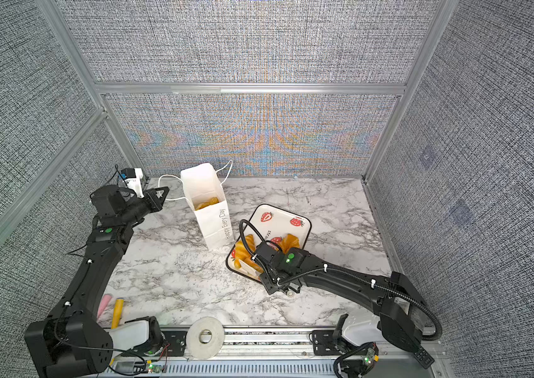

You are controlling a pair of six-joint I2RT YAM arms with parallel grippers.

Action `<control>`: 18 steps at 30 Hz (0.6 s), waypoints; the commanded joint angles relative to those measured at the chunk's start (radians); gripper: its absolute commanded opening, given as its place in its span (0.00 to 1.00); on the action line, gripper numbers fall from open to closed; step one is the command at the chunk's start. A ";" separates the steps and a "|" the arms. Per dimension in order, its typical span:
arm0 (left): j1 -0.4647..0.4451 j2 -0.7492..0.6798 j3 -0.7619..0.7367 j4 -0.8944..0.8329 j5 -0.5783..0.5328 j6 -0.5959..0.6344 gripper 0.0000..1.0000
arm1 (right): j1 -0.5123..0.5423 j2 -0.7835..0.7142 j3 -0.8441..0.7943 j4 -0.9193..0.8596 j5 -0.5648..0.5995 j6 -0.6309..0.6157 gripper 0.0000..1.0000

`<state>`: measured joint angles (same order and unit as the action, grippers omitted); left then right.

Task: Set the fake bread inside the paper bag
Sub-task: 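Squeeze the tongs with the right gripper around the knotted bun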

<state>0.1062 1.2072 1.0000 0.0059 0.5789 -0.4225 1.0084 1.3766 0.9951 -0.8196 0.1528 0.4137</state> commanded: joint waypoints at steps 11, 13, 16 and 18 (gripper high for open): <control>0.000 -0.003 -0.003 0.017 0.007 0.005 0.00 | 0.005 -0.008 0.008 0.002 0.009 0.004 0.46; 0.000 -0.003 -0.003 0.018 0.007 0.005 0.00 | 0.006 -0.014 0.009 0.002 0.014 0.004 0.44; 0.000 0.000 -0.003 0.019 0.009 0.004 0.00 | 0.006 -0.027 0.007 0.004 0.021 0.006 0.41; 0.000 0.002 -0.003 0.020 0.009 0.004 0.00 | 0.007 -0.041 0.005 0.008 0.026 0.007 0.40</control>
<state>0.1062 1.2072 1.0000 0.0059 0.5789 -0.4225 1.0130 1.3491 0.9951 -0.8204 0.1612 0.4137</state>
